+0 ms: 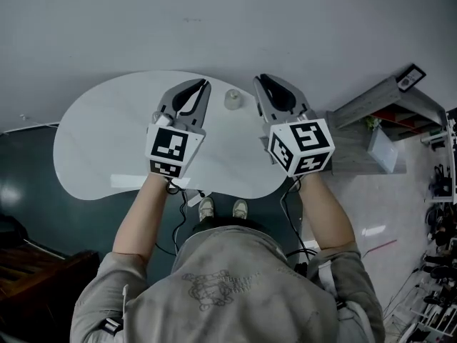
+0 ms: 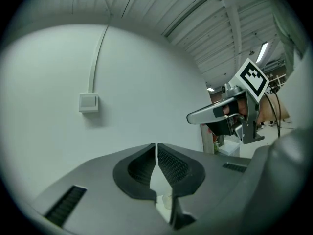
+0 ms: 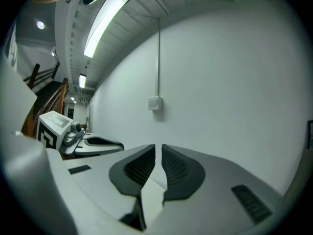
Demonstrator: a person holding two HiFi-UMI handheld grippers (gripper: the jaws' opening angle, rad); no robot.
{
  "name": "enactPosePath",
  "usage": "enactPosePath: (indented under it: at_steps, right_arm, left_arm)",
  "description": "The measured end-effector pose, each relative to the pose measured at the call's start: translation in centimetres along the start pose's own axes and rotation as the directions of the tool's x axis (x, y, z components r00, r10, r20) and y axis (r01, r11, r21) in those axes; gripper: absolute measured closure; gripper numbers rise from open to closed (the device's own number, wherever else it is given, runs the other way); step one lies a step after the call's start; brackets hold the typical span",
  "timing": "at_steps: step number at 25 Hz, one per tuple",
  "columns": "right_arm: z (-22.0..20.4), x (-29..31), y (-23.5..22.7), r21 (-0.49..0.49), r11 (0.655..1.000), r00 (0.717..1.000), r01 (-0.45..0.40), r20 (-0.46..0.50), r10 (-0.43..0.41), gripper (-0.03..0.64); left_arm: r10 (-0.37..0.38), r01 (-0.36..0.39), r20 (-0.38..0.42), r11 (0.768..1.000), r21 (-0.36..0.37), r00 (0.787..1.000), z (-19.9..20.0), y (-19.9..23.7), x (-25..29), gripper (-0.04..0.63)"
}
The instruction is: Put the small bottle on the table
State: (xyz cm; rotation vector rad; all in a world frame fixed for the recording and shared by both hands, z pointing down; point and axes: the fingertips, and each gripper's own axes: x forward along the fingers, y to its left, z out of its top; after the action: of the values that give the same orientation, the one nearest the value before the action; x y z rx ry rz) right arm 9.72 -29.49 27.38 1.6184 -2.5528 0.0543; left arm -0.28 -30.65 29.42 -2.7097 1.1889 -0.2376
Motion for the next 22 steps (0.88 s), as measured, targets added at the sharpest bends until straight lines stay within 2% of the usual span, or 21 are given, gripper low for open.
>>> enactPosePath:
  at_steps: [6,14,18,22]
  right_arm:
    - [3.2,-5.0,1.2,-0.032,0.999,0.998,-0.002,0.061,0.004,0.572]
    - [3.4,-9.9,3.4,-0.063,0.998,0.996,-0.027,0.078,0.032,0.578]
    - [2.8,-11.3,4.0,-0.038,0.998,0.996,-0.040,0.073,0.043,0.580]
    - [1.7,-12.3,5.0,0.002,0.998,0.997,-0.057,0.055,0.057,0.580]
  left_arm:
    - [-0.009,0.009,0.054,1.000,0.007,0.998,3.2,-1.9,-2.4,0.568]
    - [-0.037,0.038,0.118,0.999,-0.004,0.992,6.1,-4.8,-5.4,0.569]
    - [-0.065,0.062,0.116,0.998,0.025,0.991,6.2,-6.5,-6.3,0.568]
    - [-0.086,0.087,0.093,0.996,-0.008,0.992,5.2,-7.5,-6.8,0.569]
